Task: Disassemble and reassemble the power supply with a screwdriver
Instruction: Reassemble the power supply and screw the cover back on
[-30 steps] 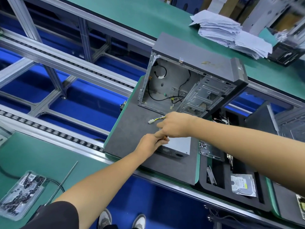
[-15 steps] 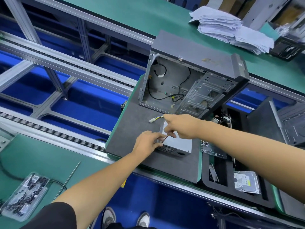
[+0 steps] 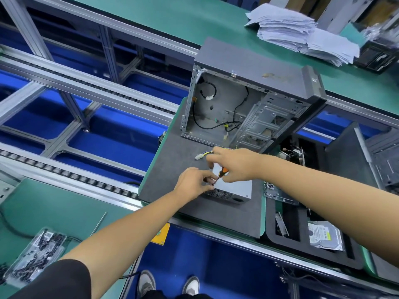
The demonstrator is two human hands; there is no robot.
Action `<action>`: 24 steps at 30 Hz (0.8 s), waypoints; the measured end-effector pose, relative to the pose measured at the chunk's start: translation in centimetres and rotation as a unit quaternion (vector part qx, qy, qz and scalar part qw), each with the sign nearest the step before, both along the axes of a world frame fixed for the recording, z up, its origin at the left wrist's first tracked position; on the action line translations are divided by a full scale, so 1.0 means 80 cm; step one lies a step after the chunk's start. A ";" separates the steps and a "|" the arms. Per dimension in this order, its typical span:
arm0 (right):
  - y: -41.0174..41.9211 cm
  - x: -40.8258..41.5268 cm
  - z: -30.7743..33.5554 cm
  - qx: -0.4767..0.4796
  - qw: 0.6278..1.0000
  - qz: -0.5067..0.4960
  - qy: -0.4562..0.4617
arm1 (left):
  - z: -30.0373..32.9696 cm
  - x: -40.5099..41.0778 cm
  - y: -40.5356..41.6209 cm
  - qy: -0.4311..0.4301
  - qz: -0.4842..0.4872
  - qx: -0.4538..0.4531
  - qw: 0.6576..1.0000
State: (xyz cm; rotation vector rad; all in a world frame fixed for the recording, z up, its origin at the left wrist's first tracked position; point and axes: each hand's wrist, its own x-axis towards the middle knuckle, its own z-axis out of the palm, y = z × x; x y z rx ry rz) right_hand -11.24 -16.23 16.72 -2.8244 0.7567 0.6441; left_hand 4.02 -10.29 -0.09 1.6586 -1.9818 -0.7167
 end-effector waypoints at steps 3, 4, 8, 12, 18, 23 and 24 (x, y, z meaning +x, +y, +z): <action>0.001 0.004 0.002 -0.068 0.996 0.026 0.043 | 0.010 -0.001 -0.004 0.009 0.000 0.048 0.999; 0.002 0.004 0.003 -0.061 0.997 0.028 0.040 | 0.013 -0.002 -0.005 0.013 0.001 0.062 0.998; 0.007 0.005 0.004 0.004 1.000 -0.029 -0.006 | 0.022 -0.003 -0.011 -0.020 -0.004 0.082 0.996; 0.009 0.007 0.003 -0.038 0.999 -0.010 0.006 | 0.026 -0.003 -0.014 -0.041 -0.009 0.093 0.995; 0.010 0.005 0.004 -0.021 0.999 -0.032 0.015 | 0.028 -0.004 -0.015 -0.059 -0.031 0.067 0.996; 0.016 -0.002 -0.016 -0.103 0.992 0.052 0.061 | 0.032 -0.009 -0.016 -0.100 -0.072 0.075 0.990; 0.019 -0.003 -0.020 -0.109 0.991 0.055 0.059 | 0.029 -0.010 -0.018 -0.094 -0.082 0.098 0.987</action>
